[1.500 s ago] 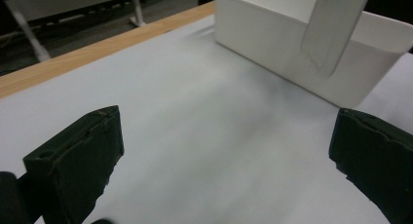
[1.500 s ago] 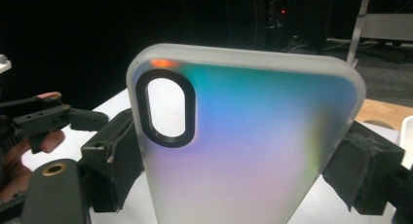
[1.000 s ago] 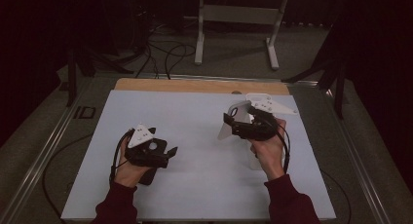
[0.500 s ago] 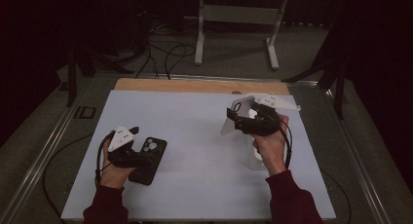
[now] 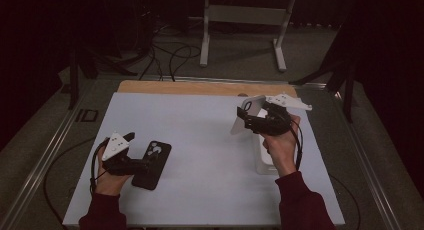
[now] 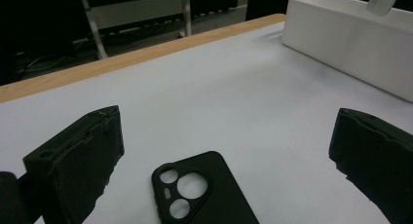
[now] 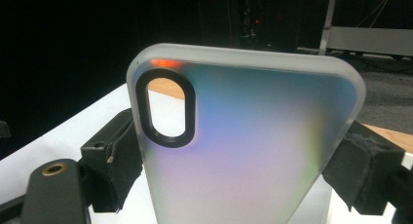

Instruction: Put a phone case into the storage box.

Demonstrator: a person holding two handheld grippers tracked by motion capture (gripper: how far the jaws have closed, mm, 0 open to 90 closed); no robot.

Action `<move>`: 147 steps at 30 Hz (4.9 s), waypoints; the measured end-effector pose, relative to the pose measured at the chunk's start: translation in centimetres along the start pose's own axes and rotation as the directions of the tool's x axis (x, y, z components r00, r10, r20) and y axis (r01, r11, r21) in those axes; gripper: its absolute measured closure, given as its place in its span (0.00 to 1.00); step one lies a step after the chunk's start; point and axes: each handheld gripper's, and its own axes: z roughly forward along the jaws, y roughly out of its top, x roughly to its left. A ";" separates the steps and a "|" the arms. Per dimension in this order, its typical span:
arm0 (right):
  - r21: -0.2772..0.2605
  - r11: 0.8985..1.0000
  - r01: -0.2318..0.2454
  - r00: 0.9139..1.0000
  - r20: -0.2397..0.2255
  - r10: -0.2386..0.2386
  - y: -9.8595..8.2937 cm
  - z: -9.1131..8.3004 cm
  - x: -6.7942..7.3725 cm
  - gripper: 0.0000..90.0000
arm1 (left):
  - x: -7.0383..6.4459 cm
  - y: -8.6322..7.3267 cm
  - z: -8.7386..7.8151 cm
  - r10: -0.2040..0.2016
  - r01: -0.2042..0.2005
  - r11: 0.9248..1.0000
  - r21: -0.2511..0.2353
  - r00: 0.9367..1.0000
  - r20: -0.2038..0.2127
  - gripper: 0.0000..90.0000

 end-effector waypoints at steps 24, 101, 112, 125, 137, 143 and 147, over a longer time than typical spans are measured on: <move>-0.004 1.000 -0.015 0.996 0.093 0.015 0.9 0.7 -2.0 0.19 | 0.2 -1.0 -1.1 -0.024 0.024 1.000 -0.017 0.999 -0.036 0.00; 0.012 0.996 -0.091 0.948 0.307 0.082 1.5 3.4 -8.3 0.19 | 0.4 -1.0 -1.0 -0.040 0.040 0.999 -0.010 0.998 -0.051 0.00; 0.033 0.997 -0.073 0.935 0.350 0.057 1.2 3.9 -9.0 0.19 | 0.4 -1.0 -1.0 -0.041 0.040 0.999 -0.010 0.998 -0.052 0.00; 0.057 0.996 -0.074 0.919 0.391 0.046 1.0 4.7 -9.9 0.19 | 0.4 -1.0 -1.2 -0.044 0.043 0.999 -0.012 0.998 -0.053 0.00; 0.087 0.992 -0.094 0.913 0.406 0.051 0.3 6.0 -10.3 0.19 | 0.5 -1.1 -1.2 -0.053 0.052 0.998 -0.018 0.997 -0.053 0.00; 0.108 0.989 -0.101 0.910 0.412 0.048 -0.1 6.8 -10.7 0.19 | 0.7 -1.1 -1.3 -0.058 0.057 0.998 -0.021 0.997 -0.055 0.00; 0.126 0.986 -0.105 0.909 0.414 0.044 -0.4 7.3 -10.8 0.19 | 0.7 -1.1 -1.3 -0.060 0.059 0.998 -0.023 0.997 -0.056 0.00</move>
